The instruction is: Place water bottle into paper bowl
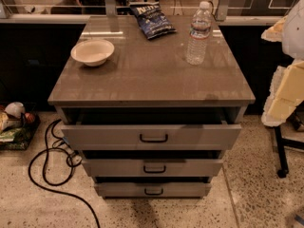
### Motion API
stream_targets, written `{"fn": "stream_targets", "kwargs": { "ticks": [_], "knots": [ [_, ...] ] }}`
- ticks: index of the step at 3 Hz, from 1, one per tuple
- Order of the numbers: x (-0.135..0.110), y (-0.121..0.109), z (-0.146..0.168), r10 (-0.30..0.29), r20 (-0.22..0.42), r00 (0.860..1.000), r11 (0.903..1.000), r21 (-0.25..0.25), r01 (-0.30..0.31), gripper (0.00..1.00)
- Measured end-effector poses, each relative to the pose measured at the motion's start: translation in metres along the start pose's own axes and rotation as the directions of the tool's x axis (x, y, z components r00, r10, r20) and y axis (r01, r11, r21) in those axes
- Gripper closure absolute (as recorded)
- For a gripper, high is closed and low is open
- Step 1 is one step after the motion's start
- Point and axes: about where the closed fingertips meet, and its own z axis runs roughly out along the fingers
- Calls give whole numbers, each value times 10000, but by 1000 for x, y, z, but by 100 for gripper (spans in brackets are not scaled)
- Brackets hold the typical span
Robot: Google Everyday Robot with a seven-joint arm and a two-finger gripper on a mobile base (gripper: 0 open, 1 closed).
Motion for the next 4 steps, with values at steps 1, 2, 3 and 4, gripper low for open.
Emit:
{"fn": "stream_targets", "kwargs": {
  "ticks": [1, 2, 3, 4],
  "knots": [
    [0, 0, 0, 0, 1, 10000, 10000, 2, 0, 0],
    [10, -29, 5, 130, 1009, 9948, 9984, 543, -185, 0],
    [12, -67, 17, 128, 2520, 9677, 9901, 1321, -475, 0],
    [12, -105, 28, 208, 4273, 9039, 9734, 1978, -1159, 0]
  ]
}}
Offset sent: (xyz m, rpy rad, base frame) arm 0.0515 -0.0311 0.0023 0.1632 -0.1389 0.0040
